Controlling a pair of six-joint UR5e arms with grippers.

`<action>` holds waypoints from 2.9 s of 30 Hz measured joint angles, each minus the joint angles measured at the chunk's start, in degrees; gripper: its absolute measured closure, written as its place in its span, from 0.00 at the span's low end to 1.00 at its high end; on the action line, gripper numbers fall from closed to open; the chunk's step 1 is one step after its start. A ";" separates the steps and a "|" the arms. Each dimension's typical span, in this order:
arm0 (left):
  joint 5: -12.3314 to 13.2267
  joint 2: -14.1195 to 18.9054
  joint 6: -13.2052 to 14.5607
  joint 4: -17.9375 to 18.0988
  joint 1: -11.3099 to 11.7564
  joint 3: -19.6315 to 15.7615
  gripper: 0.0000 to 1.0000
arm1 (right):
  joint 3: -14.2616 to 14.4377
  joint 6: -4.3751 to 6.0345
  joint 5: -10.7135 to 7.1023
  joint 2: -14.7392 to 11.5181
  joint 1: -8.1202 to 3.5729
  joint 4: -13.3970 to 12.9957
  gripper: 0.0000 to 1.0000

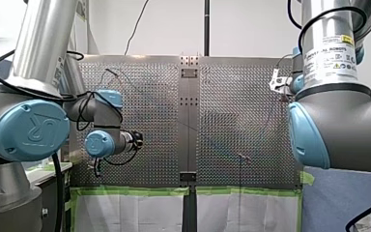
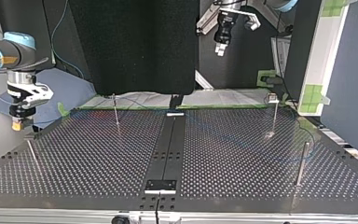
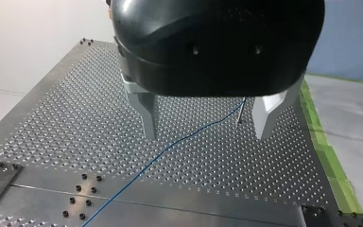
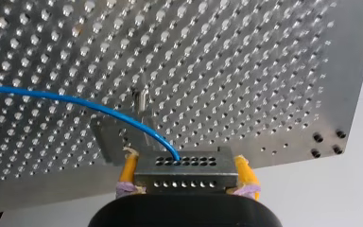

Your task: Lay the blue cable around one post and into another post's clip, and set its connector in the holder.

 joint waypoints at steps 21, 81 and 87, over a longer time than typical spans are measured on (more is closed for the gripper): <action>-0.20 0.01 0.07 -1.04 0.04 0.02 0.01 | -3.86 -3.46 -4.35 4.47 -2.24 2.10 1.00; -1.05 0.00 0.13 -2.29 0.53 0.28 0.01 | -10.91 -8.57 -15.41 9.76 -4.44 6.11 1.00; -1.05 0.00 0.14 -2.30 0.54 0.28 0.01 | -10.95 -9.34 -15.47 10.99 -4.48 6.09 1.00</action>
